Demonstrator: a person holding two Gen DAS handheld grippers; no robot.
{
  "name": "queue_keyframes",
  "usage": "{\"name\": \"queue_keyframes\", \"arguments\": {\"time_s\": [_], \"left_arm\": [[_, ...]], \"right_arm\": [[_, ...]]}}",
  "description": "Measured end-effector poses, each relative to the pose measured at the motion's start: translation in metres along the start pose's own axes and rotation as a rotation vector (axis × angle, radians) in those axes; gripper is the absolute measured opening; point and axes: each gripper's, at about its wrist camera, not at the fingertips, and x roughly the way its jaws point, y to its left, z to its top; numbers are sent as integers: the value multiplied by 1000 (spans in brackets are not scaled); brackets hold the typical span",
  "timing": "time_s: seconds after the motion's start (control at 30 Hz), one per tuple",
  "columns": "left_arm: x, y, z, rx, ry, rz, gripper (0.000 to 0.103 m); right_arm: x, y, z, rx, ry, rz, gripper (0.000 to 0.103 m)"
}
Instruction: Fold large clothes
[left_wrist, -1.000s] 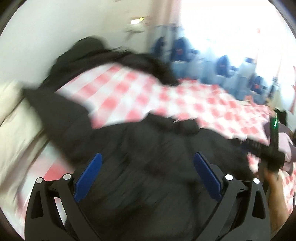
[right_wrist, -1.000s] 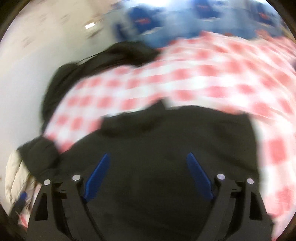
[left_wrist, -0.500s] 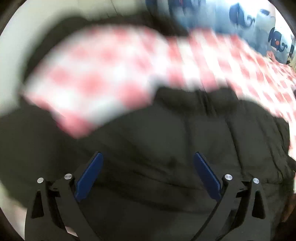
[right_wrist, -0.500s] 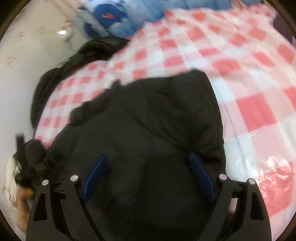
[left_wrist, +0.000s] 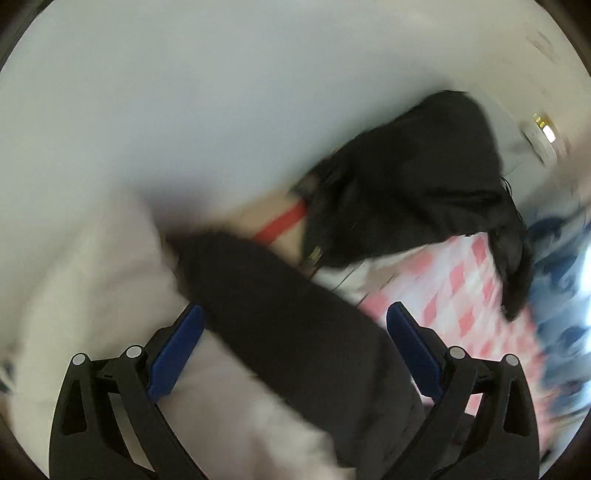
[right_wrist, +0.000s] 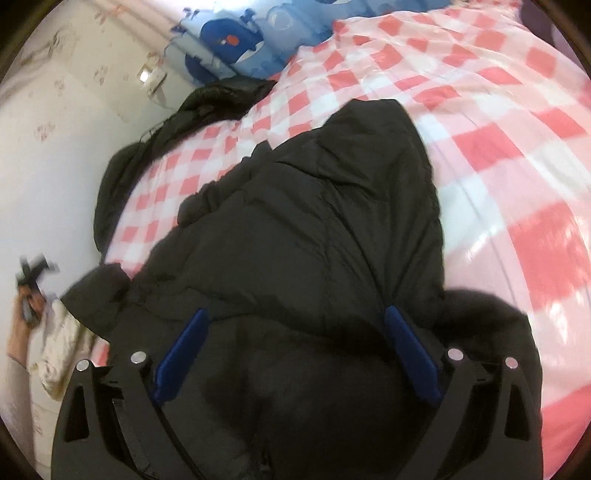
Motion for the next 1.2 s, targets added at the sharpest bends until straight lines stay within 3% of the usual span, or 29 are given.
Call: {"name": "queue_keyframes", "arguments": {"time_s": [0.07,0.17,0.27,0.3,0.33,0.37,0.43,0.5,0.53,0.6,0.67,0.7,0.77,0.93,1.07,1.2], "left_arm": [[11,18,-10,19,24,-46,95],[13,9,-15,54,30,-95,95],[11,-2,-11,-1,33,-210,95],[18,-8,-10,-3,61,-193,95],[33,-12,-10,13,129,-72,95],[44,-15,-12,25,160,-12,95],[52,-18,-15,29,144,31,95],[51,-21,-17,21,97,20,94],[49,-25,-20,37,72,16,89],[48,-24,-23,36,72,-4,40],[45,-13,-24,-23,72,-61,14],[39,-9,-23,-33,56,-75,9],[29,-10,-24,-36,5,-109,6],[-31,-29,-36,8,-205,-310,5],[-70,-75,-56,121,-273,-389,5],[-102,-133,-88,231,-289,-477,5]], "right_arm": [[4,-1,-2,-2,8,-6,92],[8,-1,-5,-20,15,-18,92],[11,-1,-5,-32,17,-24,93],[11,-1,-5,-34,17,-26,93],[12,-1,-6,-37,19,-28,93],[12,-1,-6,-41,20,-30,93],[14,0,-7,-44,21,-33,93],[16,1,-7,-52,23,-38,93],[16,1,-7,-54,25,-38,93],[16,0,-7,-51,25,-35,94],[16,-2,-6,-44,24,-29,94],[15,-2,-6,-40,23,-26,94],[15,-3,-6,-29,24,-19,94],[15,-2,-3,-5,25,-14,94],[9,-3,1,26,16,0,93],[-3,-5,8,54,-13,32,93]]}}
